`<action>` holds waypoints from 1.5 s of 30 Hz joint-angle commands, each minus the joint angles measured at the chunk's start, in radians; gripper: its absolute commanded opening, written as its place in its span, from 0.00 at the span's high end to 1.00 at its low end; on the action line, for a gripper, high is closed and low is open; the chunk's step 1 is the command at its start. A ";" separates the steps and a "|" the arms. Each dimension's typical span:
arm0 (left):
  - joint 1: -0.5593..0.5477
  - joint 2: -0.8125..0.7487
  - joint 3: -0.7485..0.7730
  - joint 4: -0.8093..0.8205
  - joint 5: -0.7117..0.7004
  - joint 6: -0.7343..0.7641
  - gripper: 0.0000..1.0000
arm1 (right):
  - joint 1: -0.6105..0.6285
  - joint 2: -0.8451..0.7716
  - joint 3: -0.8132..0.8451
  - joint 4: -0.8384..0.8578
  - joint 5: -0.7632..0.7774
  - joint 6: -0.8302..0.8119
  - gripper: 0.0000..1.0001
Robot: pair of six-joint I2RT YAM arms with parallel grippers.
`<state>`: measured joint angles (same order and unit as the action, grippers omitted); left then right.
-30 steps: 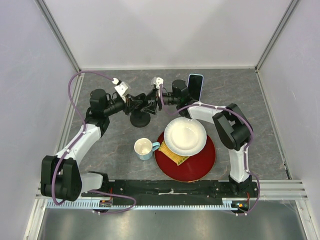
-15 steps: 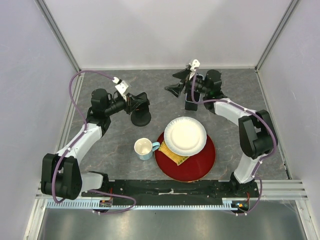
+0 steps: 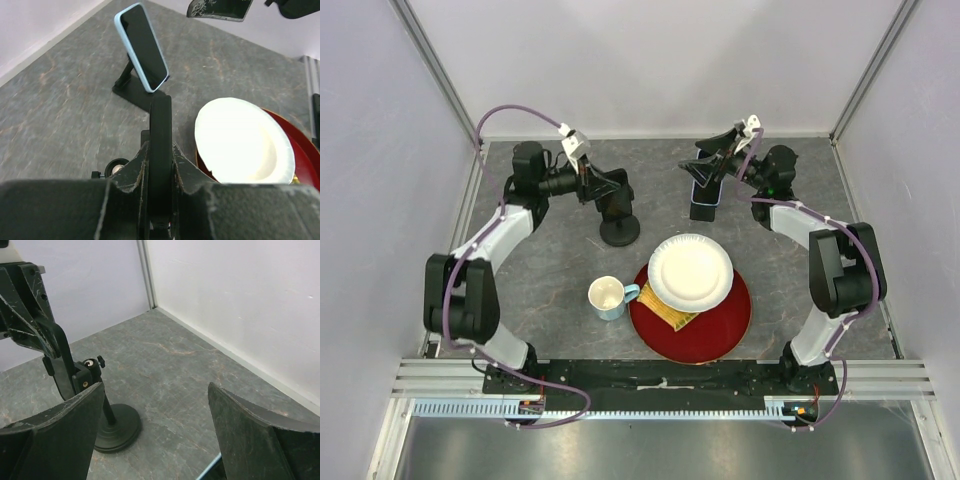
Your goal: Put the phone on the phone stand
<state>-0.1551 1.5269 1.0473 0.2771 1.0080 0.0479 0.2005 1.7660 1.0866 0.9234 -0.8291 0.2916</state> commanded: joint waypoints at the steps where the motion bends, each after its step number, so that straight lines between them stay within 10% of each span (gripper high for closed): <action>1: -0.009 0.088 0.219 0.079 0.231 -0.020 0.98 | -0.042 -0.056 -0.017 0.084 -0.022 0.037 0.10; 20: -0.055 0.653 0.902 -0.030 0.463 -0.163 0.98 | -0.062 -0.046 -0.010 0.049 -0.018 -0.002 0.12; 30: -0.069 0.707 0.925 -0.050 0.475 -0.215 0.98 | -0.062 -0.034 -0.007 0.075 -0.030 0.021 0.13; 34: -0.086 0.719 1.006 -0.313 0.403 -0.062 0.98 | -0.062 -0.025 -0.005 0.078 -0.030 0.024 0.13; 42: -0.106 0.690 1.022 -0.495 0.282 0.110 0.50 | -0.062 -0.020 -0.001 0.086 -0.038 0.032 0.14; 45: -0.107 0.678 1.019 -0.498 0.261 0.110 0.14 | -0.064 -0.022 -0.002 0.086 -0.042 0.031 0.14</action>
<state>-0.2665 2.2642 2.0274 -0.1707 1.3102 0.1074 0.1406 1.7432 1.0599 0.9520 -0.8417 0.3122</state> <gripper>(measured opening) 0.728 0.863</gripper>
